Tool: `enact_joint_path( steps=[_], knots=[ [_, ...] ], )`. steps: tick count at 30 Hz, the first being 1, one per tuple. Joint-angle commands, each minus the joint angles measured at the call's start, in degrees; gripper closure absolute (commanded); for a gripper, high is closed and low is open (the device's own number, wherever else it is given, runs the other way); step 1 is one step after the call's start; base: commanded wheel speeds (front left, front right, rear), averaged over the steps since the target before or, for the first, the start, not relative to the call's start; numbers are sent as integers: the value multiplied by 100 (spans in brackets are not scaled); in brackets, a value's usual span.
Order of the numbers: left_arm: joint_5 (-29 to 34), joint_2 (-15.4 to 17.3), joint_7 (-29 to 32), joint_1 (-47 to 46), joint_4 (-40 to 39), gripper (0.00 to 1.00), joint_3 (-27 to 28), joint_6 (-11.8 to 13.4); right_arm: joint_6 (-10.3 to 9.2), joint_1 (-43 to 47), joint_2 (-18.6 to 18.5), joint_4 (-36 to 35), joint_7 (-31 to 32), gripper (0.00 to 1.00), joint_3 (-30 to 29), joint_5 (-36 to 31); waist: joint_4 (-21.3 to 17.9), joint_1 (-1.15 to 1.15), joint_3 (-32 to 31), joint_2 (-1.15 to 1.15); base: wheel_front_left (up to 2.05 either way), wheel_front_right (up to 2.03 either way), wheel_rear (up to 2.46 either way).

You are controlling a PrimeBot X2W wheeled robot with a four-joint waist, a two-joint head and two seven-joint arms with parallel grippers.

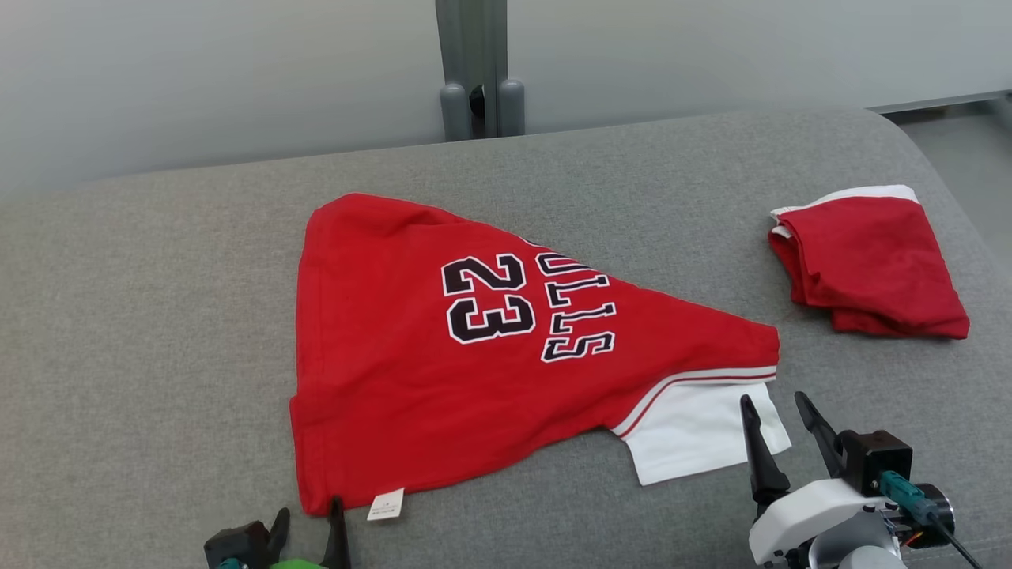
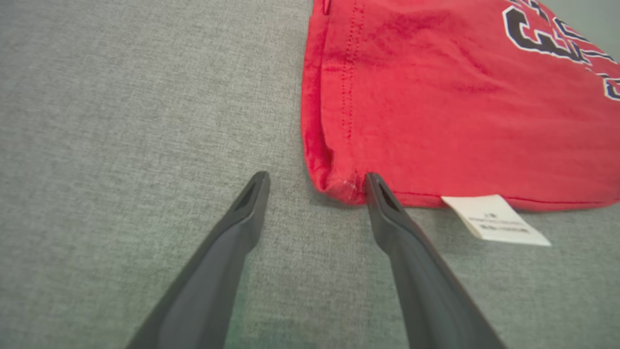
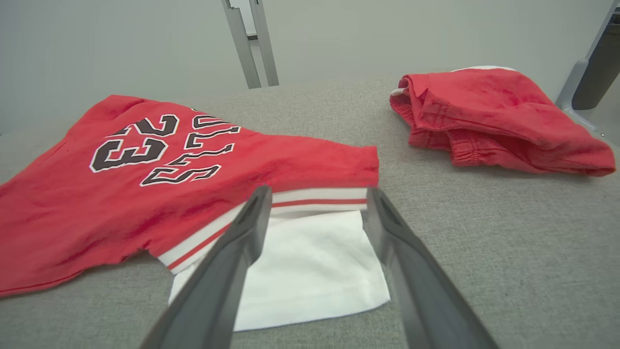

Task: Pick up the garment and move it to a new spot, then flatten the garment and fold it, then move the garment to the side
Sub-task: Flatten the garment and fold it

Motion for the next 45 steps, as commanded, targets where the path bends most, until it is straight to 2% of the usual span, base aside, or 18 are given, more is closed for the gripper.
enact_joint_path(
  steps=[1,12,19,21,22,23,24,26,33,38,42,43,45],
  knots=[
    [-11,20,7,-119,59,0,-53,-29,-10,-51,-16,25,-14,0,-31,-58,-61,0,83,0,0,0,0],
    [-589,-15,32,-354,346,0,-423,-285,-10,-59,-14,232,-14,0,-154,-143,-158,0,274,0,0,0,0],
    [-886,-21,50,-507,488,1,-663,-281,-10,-120,-14,475,-14,0,-295,-222,-166,0,391,0,0,0,0],
    [-912,-28,53,-549,511,6,-723,-267,-10,-161,-14,582,-14,0,-311,-230,-157,0,433,0,0,0,0],
    [-904,-30,56,-565,540,33,-762,-252,-10,-187,-14,643,-14,0,-315,-215,-151,0,452,0,0,0,0],
    [-908,-34,58,-575,562,49,-783,-244,-10,-204,-14,698,-14,0,-312,-204,-146,0,464,0,0,0,0],
    [-915,-35,65,-588,585,58,-795,-227,-10,-234,-14,731,-14,0,-313,-176,-136,0,479,0,0,0,0],
    [-891,-35,70,-602,635,100,-821,-213,-10,-288,-14,781,-14,0,-304,-106,-113,0,507,0,0,0,0],
    [-809,-22,71,-710,750,100,-797,-233,-10,-609,-13,1030,-14,0,-470,-139,-5,0,701,0,0,0,0],
    [-709,-15,78,-840,804,100,-796,-266,-10,-865,-14,1545,-14,0,-492,-250,87,0,845,0,0,0,0],
    [-617,4,77,-934,756,100,-761,-279,-4,-958,-1,2036,9,0,-270,-136,170,0,907,0,0,0,0],
    [-593,9,77,-942,744,100,-735,-279,-4,-959,22,2121,32,29,-190,-71,178,0,917,0,0,0,0],
    [-549,11,77,-954,721,100,-704,-288,15,-933,39,2263,48,100,14,54,190,0,935,0,0,0,0]
  ],
)
